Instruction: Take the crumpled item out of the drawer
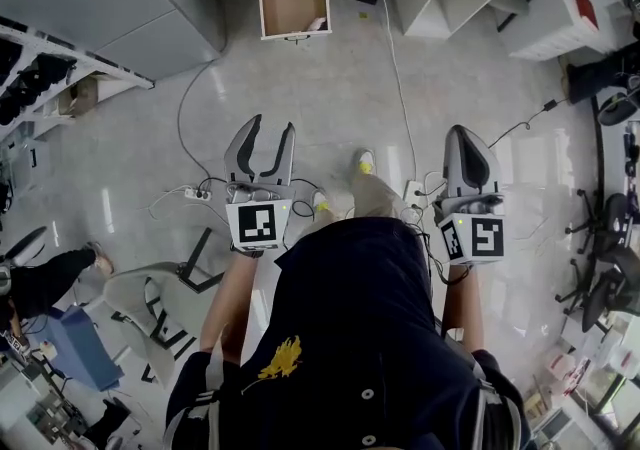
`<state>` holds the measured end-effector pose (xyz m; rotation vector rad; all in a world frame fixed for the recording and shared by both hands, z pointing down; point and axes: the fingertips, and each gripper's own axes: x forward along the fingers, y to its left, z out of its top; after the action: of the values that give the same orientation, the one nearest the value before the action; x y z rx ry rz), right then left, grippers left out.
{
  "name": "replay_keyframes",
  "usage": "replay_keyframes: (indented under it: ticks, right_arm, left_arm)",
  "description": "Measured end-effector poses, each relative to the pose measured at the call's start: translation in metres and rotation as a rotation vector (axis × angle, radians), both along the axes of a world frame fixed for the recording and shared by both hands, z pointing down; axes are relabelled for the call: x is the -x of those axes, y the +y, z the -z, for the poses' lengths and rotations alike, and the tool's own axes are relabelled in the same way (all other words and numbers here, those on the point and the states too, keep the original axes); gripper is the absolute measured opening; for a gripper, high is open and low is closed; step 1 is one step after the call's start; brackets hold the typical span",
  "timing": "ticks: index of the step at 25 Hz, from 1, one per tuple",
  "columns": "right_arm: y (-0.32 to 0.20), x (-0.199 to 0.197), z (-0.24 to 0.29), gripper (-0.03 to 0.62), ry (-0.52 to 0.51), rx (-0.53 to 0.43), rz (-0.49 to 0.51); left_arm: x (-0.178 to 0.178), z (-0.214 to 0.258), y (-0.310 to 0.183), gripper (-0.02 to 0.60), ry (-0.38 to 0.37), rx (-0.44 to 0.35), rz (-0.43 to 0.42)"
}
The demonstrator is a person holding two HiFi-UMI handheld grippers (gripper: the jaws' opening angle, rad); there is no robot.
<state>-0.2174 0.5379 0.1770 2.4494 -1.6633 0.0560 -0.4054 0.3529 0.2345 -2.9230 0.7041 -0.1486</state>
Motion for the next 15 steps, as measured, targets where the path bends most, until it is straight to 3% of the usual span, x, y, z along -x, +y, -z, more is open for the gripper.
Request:
replay_keyframes:
  ticks: [3, 5, 9, 15]
  right_arm:
    - [-0.01, -0.034, -0.006, 0.027, -0.032, -0.012, 0.003]
    - [-0.022, -0.06, -0.013, 0.028, -0.05, -0.013, 0.009]
    - [-0.066, -0.121, -0.032, 0.028, -0.067, 0.0, 0.058]
    - [-0.132, -0.227, -0.037, 0.028, -0.041, 0.008, 0.196]
  left_arm:
    - [-0.034, -0.005, -0.013, 0.304, -0.034, -0.013, -0.003]
    - [-0.058, -0.01, -0.025, 0.336, -0.048, -0.005, 0.01]
    - [-0.118, -0.026, -0.062, 0.359, -0.102, -0.008, 0.026]
    - [-0.229, -0.031, -0.118, 0.368, -0.139, -0.018, 0.122]
